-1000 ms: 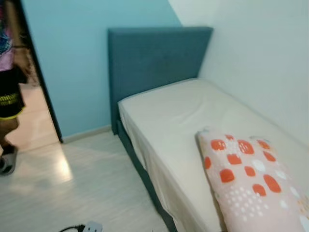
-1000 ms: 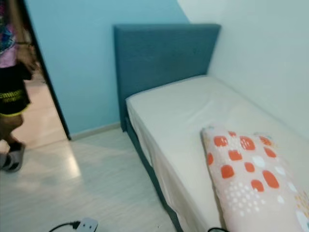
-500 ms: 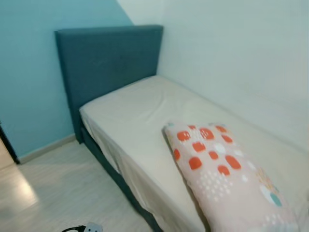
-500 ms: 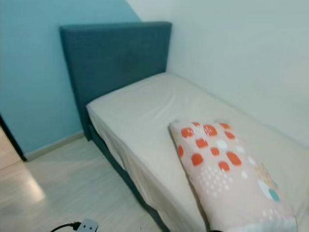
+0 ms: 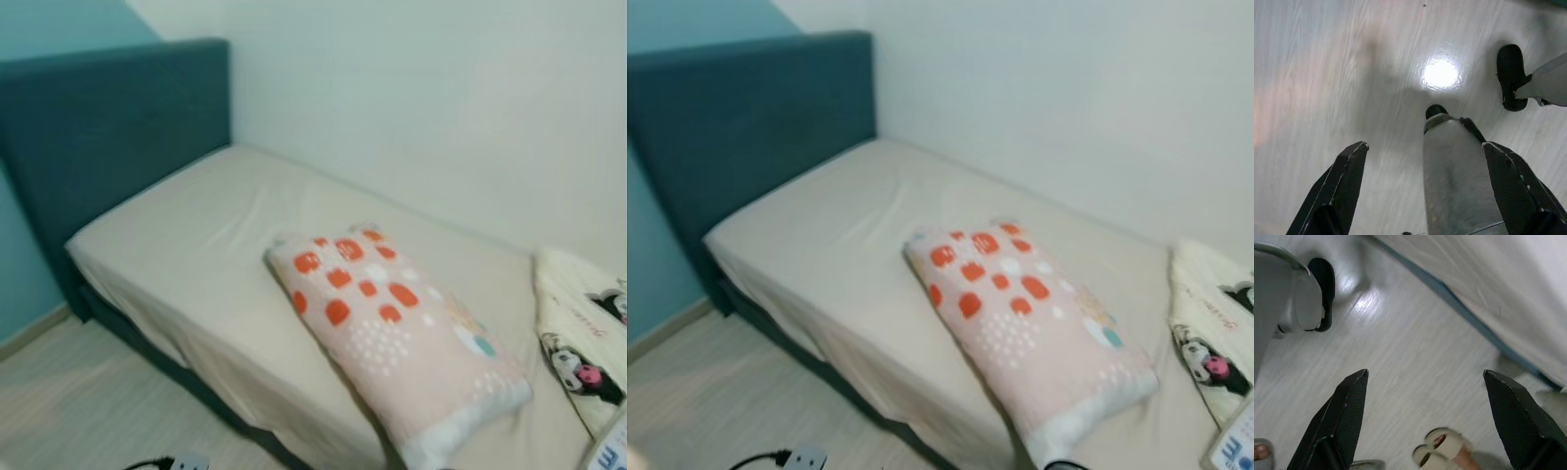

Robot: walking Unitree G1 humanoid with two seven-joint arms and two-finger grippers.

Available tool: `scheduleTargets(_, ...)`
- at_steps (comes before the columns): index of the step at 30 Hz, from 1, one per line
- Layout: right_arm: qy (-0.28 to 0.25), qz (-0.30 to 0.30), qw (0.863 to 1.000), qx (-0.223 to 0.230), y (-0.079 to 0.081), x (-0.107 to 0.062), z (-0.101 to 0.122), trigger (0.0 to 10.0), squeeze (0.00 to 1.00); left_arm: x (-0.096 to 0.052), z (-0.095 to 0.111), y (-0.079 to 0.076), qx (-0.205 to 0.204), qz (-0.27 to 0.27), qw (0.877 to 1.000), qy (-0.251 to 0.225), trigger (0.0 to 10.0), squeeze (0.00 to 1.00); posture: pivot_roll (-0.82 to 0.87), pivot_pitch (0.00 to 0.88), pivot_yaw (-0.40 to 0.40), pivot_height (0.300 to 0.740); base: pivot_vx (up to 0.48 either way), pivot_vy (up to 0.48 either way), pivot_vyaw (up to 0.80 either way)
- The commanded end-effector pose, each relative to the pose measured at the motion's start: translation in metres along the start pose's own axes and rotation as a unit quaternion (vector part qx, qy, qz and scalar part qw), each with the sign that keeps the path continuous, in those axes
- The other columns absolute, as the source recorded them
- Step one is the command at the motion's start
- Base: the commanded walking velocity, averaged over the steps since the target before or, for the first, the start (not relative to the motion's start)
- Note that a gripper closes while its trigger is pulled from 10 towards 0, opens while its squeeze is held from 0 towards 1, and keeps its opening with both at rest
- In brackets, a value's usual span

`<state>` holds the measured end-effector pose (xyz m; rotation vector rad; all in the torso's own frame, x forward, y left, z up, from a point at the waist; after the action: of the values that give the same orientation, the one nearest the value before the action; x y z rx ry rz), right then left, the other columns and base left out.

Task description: Clean up the room

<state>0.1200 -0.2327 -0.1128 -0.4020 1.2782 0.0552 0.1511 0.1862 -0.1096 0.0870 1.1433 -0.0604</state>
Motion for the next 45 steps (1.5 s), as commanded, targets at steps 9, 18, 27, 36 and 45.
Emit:
scheduleTargets(9, 0.003, -0.005, 1.000, 0.001, -0.005, 0.000, -0.001, 10.0, 0.00, 0.000, 0.002, -0.002, 0.010, -0.001, 1.000, 0.001, 10.0, 0.00, 0.05, 0.000, -0.079, 0.740, 0.000, 0.000, -0.78)
scheduleTargets(18, 0.003, -0.003, 1.000, 0.001, -0.003, 0.000, -0.003, 10.0, 0.00, 0.000, 0.002, -0.001, 0.010, 0.001, 1.000, 0.000, 10.0, 0.00, 0.05, 0.000, -0.079, 0.740, 0.000, 0.000, -0.78)
scheduleTargets(27, -0.002, -0.007, 1.000, -0.002, -0.003, 0.000, -0.003, 10.0, 0.00, 0.000, 0.002, 0.002, 0.025, 0.021, 0.999, 0.006, 10.0, 0.00, 0.05, 0.000, -0.076, 0.740, 0.000, 0.000, -0.43)
scheduleTargets(36, -0.005, -0.008, 1.000, -0.001, -0.005, 0.000, -0.002, 10.0, 0.00, 0.000, -0.001, 0.008, 0.012, 0.072, 0.997, 0.016, 10.0, 0.00, 0.05, 0.000, -0.077, 0.740, 0.000, 0.000, 0.00)
scheduleTargets(45, -0.007, -0.040, 0.999, -0.001, -0.011, 0.000, 0.001, 10.0, 0.00, -0.003, -0.007, 0.012, -0.137, 0.150, 0.979, -0.010, 10.0, 0.00, 0.05, 0.000, -0.079, 0.740, 0.000, 0.000, 0.00)
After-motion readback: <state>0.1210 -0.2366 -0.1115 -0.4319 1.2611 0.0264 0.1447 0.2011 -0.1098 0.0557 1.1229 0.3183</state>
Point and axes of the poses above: a point about 5 cm out from each wrist's last joint towards the gripper, its own x axis pointing out of the wrist towards the gripper, its own z axis along the axis of the wrist's last joint, y = z × x, the point moved 1 cm from there along x, pointing out of the wrist towards the gripper, and after that the axes turned 8 degrees about -x, right-handed, at the moved point
